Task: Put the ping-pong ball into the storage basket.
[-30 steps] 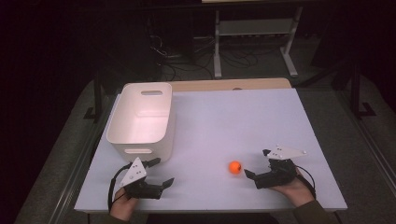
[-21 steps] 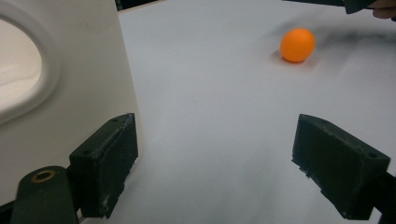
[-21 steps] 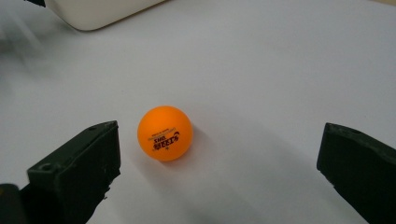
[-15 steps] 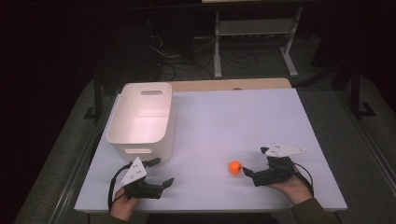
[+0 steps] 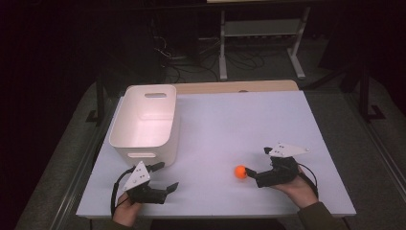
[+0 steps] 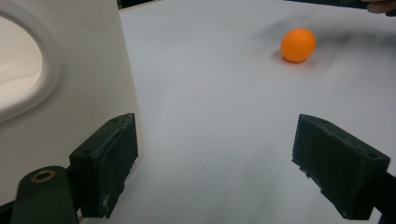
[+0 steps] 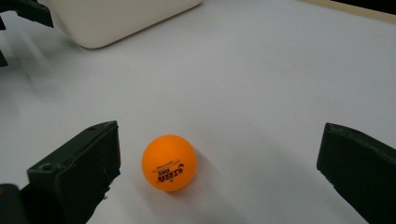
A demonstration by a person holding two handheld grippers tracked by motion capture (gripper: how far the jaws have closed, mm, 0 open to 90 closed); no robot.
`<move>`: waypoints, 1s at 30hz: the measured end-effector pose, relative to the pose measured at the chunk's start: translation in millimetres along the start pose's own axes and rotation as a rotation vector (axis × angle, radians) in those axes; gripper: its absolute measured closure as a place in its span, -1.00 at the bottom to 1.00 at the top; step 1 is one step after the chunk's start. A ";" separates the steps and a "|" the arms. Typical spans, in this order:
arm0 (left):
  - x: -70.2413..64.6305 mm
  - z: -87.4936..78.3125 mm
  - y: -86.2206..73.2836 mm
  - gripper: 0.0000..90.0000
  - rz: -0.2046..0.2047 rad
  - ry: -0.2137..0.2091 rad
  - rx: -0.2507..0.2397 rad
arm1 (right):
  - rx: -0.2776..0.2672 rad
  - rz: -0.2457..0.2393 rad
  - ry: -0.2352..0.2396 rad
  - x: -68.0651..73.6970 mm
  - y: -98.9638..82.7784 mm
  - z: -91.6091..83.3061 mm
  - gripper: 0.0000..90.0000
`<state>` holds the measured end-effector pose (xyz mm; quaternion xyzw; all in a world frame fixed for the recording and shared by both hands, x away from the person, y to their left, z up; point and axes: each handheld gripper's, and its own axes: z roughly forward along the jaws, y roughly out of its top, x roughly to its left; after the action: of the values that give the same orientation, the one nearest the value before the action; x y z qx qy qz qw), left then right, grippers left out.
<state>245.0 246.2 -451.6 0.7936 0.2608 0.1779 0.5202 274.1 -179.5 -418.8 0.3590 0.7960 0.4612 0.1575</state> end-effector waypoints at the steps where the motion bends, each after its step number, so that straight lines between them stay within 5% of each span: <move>1: 0.0 0.0 0.0 -0.69 0.000 0.000 0.000 | 0.000 0.000 0.000 0.0 0.0 0.0 -1.00; 30: 0.1 0.4 0.3 -0.69 0.004 0.002 0.007 | -0.020 -0.013 0.021 0.3 20.0 12.5 -1.00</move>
<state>245.4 246.0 -451.6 0.7957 0.2605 0.1786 0.5167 289.7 -165.2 -408.4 0.3476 0.7951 0.4719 0.1558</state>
